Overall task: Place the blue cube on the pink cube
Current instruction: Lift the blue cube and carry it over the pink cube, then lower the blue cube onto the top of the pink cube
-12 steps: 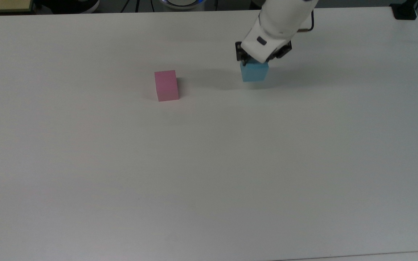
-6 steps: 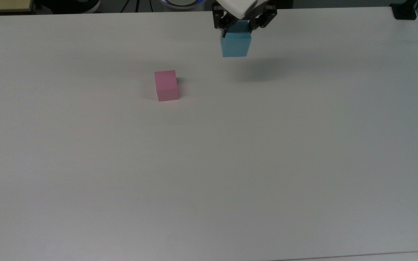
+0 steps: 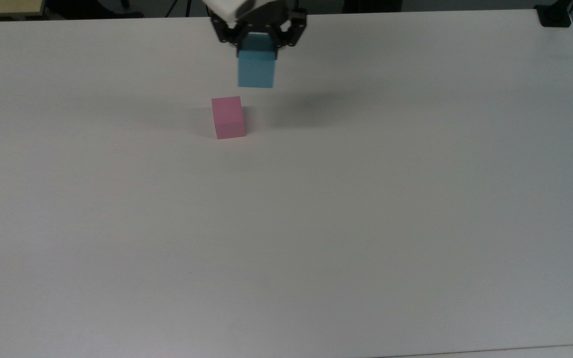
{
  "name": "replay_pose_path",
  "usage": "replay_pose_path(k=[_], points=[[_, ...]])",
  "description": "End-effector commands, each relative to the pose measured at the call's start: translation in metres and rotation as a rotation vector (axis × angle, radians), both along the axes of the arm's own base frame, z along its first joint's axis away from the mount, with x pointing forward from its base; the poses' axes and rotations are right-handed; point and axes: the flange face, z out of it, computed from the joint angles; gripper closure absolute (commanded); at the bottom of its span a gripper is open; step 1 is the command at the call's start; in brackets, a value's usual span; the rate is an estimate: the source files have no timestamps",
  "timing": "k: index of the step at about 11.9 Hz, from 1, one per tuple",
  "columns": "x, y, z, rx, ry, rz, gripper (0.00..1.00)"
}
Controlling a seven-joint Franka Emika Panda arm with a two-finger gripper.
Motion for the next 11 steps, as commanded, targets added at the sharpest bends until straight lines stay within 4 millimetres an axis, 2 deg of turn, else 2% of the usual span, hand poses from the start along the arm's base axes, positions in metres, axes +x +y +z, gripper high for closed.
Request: replay_pose_path(k=[1,3,5,6,7,11], points=[[0.012,-0.049,0.006,0.021,-0.054,-0.002,0.72],[0.008,-0.07,0.002,0.021,-0.024,0.03,0.72],[0.003,-0.082,-0.021,0.03,0.057,0.084,0.72],[-0.005,-0.079,-0.04,0.042,0.13,0.121,0.72],[-0.008,-0.076,-0.049,0.044,0.15,0.122,0.72],[-0.008,-0.07,-0.065,0.065,0.171,0.091,0.72]])
